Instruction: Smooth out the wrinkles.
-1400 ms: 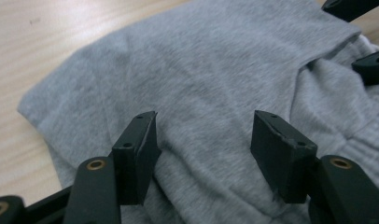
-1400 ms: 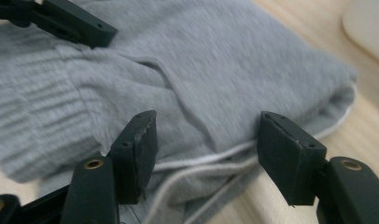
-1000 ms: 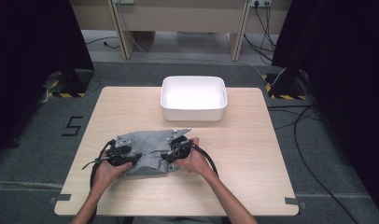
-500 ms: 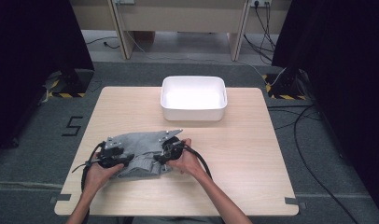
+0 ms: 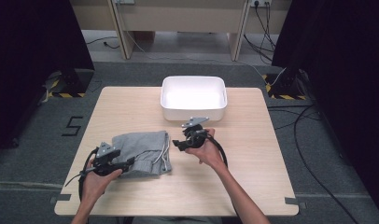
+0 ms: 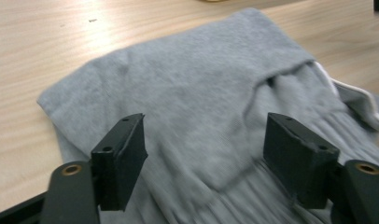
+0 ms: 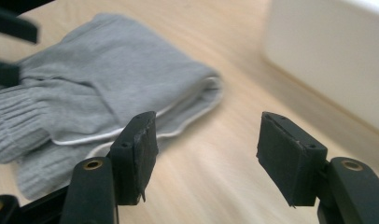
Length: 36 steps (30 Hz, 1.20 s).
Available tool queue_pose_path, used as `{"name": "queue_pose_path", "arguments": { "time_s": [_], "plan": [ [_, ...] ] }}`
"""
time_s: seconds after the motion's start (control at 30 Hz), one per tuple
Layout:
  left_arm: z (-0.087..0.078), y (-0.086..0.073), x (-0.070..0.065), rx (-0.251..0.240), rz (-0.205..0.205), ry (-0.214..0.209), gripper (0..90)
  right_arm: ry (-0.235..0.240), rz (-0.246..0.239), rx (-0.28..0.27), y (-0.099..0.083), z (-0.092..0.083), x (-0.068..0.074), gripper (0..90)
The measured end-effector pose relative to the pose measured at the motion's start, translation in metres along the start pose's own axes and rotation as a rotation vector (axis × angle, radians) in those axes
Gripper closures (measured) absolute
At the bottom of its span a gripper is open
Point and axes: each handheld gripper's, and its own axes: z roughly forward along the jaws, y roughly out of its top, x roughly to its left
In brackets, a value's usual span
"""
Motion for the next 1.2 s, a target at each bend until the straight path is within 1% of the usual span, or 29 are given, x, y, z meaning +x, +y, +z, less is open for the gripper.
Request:
{"name": "queue_pose_path", "arguments": {
  "time_s": [0.07, 0.13, 0.2, 0.27, 0.33, 0.43, 0.6, 0.7, 0.87, 0.9, 1.0, 1.13, 1.2],
  "plan": [
    [-0.004, -0.005, -0.006, 0.006, -0.004, -0.008, 26.0, -0.025, 0.019, -0.014, 0.000, -0.012, -0.010, 38.4],
    [-0.007, -0.009, -0.010, 0.004, -0.009, -0.013, 22.1, -0.050, 0.038, -0.033, 0.000, -0.023, -0.020, 38.5],
    [-0.010, -0.013, -0.014, 0.000, -0.011, -0.018, 22.4, -0.070, 0.058, -0.042, -0.001, -0.034, -0.028, 38.6],
    [-0.014, -0.017, -0.017, -0.006, -0.013, -0.013, 22.2, -0.098, 0.063, -0.046, -0.002, -0.042, -0.036, 38.6],
    [-0.018, -0.020, -0.019, -0.011, -0.010, -0.013, 21.9, -0.117, 0.072, -0.049, -0.003, -0.048, -0.043, 38.6],
    [-0.021, -0.026, -0.024, -0.001, -0.003, -0.021, 20.8, -0.146, 0.093, -0.054, -0.005, -0.056, -0.055, 38.8],
    [-0.023, -0.033, -0.030, 0.008, 0.006, -0.031, 20.7, -0.188, 0.129, -0.054, -0.009, -0.065, -0.073, 39.0],
    [-0.023, -0.036, -0.033, 0.012, 0.015, -0.024, 20.4, -0.206, 0.140, -0.050, -0.010, -0.071, -0.081, 39.0],
    [-0.026, -0.041, -0.039, 0.012, 0.039, -0.003, 19.8, -0.229, 0.164, -0.060, -0.011, -0.079, -0.092, 39.1],
    [-0.026, -0.042, -0.039, 0.012, 0.042, -0.001, 19.7, -0.228, 0.177, -0.060, -0.011, -0.080, -0.094, 39.3],
    [-0.028, -0.047, -0.041, 0.015, 0.047, 0.005, 19.6, -0.246, 0.187, -0.063, -0.012, -0.083, -0.101, 39.3],
    [-0.032, -0.052, -0.043, 0.014, 0.042, 0.006, 19.6, -0.268, 0.213, -0.056, -0.013, -0.085, -0.111, 39.3],
    [-0.033, -0.056, -0.044, 0.021, 0.046, 0.011, 19.7, -0.279, 0.223, -0.054, -0.013, -0.084, -0.116, 39.3]
  ]
}}
